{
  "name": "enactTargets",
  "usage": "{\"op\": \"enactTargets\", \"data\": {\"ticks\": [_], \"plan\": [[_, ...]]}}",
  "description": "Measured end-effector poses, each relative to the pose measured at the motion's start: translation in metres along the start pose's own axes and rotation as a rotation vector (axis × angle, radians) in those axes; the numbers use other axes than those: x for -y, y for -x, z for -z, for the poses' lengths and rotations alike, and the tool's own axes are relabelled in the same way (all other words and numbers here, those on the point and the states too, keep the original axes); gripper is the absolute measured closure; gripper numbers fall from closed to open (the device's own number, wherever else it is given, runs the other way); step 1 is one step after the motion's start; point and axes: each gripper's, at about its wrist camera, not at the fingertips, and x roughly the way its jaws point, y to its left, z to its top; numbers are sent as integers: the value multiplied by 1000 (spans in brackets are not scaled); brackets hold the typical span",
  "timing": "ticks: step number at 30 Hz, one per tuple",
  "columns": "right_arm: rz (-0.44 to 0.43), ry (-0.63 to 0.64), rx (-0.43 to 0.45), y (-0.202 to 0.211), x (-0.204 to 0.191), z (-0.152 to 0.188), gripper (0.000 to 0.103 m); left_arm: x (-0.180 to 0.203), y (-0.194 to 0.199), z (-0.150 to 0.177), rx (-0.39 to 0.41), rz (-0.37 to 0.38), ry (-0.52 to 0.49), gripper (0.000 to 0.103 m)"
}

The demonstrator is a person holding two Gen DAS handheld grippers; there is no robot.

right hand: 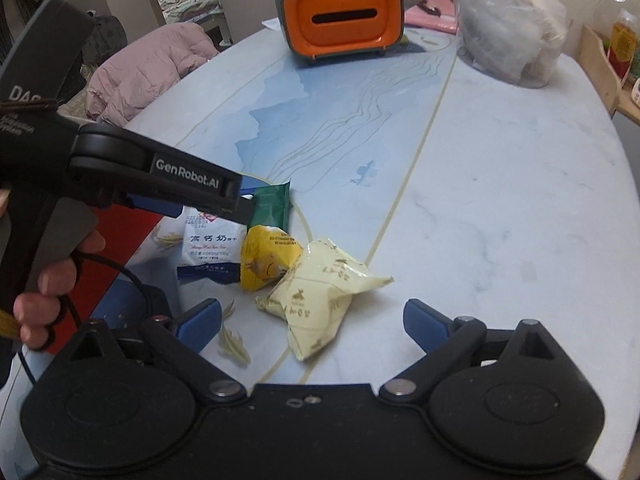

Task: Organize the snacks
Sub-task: 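Move both tools out of the box toward the snacks left on the table, then grasp the white milk sachet with the left tool while the right tool grasps the cream wrapper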

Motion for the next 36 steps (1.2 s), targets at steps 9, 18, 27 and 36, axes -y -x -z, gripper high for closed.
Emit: {"op": "enactTargets", "data": {"ticks": [9,18,27,36], "plan": [[-1,-66,-37,-33,4,-8,10,-9,-15,0,-29,26,58,30],[3,-90,-33,-38,6,-6,24,-5,-16,1,-13,13,48,35],[5,-65,-25,-31,3,-1,55,-5,-13,5,-5,-5,31,54],[20,-51,-27,-17,-1,10,62,-13,2,17,-6,19,38,54]]}}
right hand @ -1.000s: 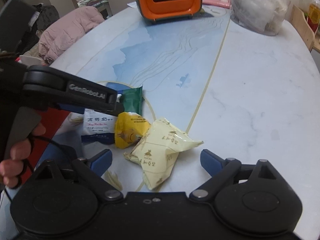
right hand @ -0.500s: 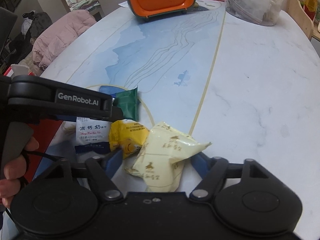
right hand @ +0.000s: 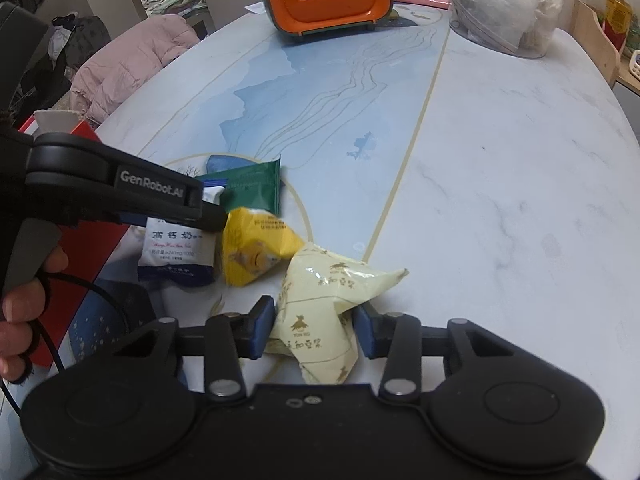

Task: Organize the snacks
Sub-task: 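Grasp the white milk sachet with the left tool while the right tool grasps the cream wrapper, then carry the white sachet and cream wrapper into the red box and release both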

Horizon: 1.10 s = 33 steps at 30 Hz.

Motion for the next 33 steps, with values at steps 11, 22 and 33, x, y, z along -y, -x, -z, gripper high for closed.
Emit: {"op": "enactTargets", "data": {"ticks": [11,22,33], "plan": [[-20,1,30,51,-9,23,63,-3,49,33,5,56,-36,54],[-34,18,100,119,-38,39,63,-14,125,54,59,127,-119,54],[-78,58,153,149,-96,34,63,-67,177,58,101,137,-123,54]]}}
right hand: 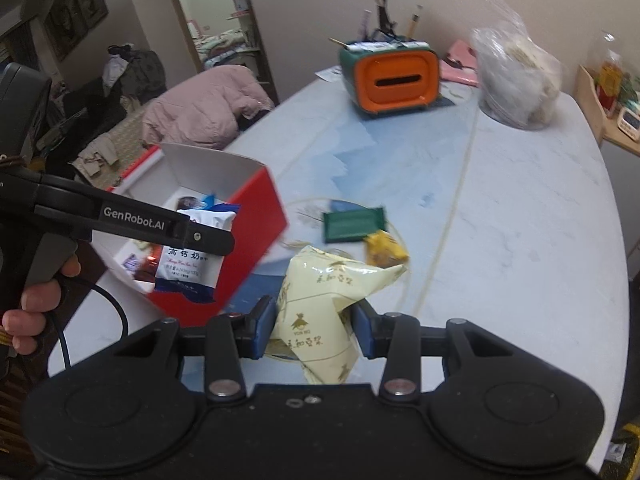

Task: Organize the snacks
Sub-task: 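Carry the white sachet and cream wrapper into the red box and release both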

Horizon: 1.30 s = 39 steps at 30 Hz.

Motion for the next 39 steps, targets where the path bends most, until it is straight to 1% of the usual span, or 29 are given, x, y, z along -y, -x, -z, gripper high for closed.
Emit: {"op": "enactTargets", "data": {"ticks": [8,14,16,19,21,23,24,26,28,29,30,32,35,39], "plan": [[-32,48,18,-10,-53,-17,63,-55,35,-3,38,-26,24,54],[-52,66,29,-28,-89,-32,69,-98,51,-10,60,-50,56,54],[-59,76,33,-37,-101,-37,75,-110,53,-11,62,-61,64,54],[-55,89,27,-47,-112,-43,74,-128,53,-13,61,-77,79,54],[-62,82,8,-53,-112,-43,70,-137,51,-13,58,-85,87,54],[-31,79,-12,-61,-109,-40,68,-145,48,-12,56,-91,98,54],[-24,73,-32,-66,-106,-37,68,-149,46,-11,51,-90,104,54],[-29,53,-73,-78,-101,-30,62,-154,42,-9,39,-82,110,54],[-20,39,-99,-86,-98,-21,44,-156,40,-7,32,-79,103,54],[-11,28,-104,-88,-96,-16,38,-156,39,-6,31,-78,98,54],[-12,17,-110,-91,-94,-10,30,-156,38,-6,29,-77,95,54],[-25,0,-138,-97,-90,0,28,-157,36,-5,22,-74,91,54],[-2,9,-182,-112,-90,14,29,-155,32,-4,10,-72,80,54],[-11,-20,-208,-130,-89,25,31,-152,26,0,-6,-75,58,54]]}}
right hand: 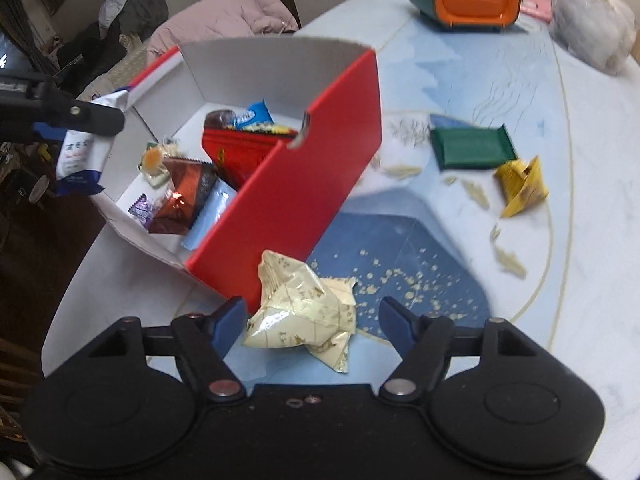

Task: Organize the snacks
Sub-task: 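Carry the white sachet and cream wrapper into the red box and release both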

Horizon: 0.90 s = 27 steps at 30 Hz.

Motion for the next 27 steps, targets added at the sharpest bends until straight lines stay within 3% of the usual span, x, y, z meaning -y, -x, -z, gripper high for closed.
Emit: {"op": "enactTargets", "data": {"ticks": [9,15,19,27], "plan": [[-20,-45,-13,-21,4,5,45,0,-4,5,-16,-10,-20,54],[-5,-43,12,-15,1,9,71,0,-7,5,-18,-12,-25,54],[24,-57,35,-7,1,12,81,1,-8,6,-22,-9,-26,54],[41,-112,98,26,10,9,89,4,-4,3,-6,10,-32,54]]}}
